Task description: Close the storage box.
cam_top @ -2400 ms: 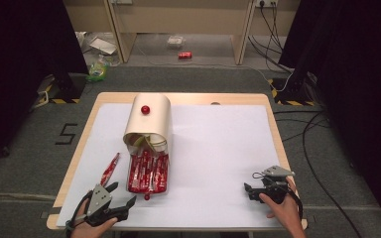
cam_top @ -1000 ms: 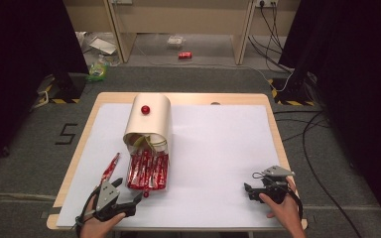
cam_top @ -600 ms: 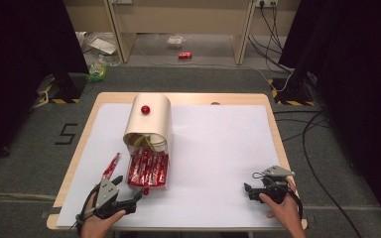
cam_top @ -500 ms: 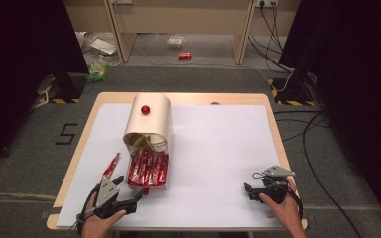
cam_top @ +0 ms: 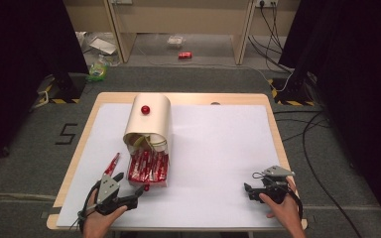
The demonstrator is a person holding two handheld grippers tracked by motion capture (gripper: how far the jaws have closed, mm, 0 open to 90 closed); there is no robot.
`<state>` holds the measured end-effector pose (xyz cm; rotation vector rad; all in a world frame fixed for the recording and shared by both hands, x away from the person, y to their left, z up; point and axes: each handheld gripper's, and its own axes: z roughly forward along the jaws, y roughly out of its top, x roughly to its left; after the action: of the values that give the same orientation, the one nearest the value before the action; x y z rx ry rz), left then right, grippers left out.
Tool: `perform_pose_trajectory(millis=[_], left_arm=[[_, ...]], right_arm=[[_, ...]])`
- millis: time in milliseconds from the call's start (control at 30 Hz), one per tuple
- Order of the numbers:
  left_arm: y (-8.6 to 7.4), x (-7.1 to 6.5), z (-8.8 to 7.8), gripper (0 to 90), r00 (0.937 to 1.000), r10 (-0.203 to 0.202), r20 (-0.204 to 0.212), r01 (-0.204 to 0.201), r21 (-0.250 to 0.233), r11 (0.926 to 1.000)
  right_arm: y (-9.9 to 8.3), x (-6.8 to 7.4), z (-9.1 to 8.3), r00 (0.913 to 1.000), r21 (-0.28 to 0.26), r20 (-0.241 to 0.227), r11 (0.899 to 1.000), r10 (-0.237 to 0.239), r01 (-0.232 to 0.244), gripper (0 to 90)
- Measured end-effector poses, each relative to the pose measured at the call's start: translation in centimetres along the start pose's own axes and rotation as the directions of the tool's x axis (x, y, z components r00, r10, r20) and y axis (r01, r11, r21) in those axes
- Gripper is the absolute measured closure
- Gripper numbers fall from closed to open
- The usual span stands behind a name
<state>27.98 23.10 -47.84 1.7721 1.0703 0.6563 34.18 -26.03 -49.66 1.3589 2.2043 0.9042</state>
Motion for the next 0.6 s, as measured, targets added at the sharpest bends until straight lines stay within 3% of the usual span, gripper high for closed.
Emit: perform_pose_trajectory(millis=[600], left_arm=[[0.8, 1.0, 1.6, 14.7, 0.9998, -0.016, -0.008, 0.016, 0.006, 0.9998]], right_arm=[[0.0, 0.0, 0.0, 1.0, 0.0, 0.0, 1.0, 0.0, 0.0, 3.0]])
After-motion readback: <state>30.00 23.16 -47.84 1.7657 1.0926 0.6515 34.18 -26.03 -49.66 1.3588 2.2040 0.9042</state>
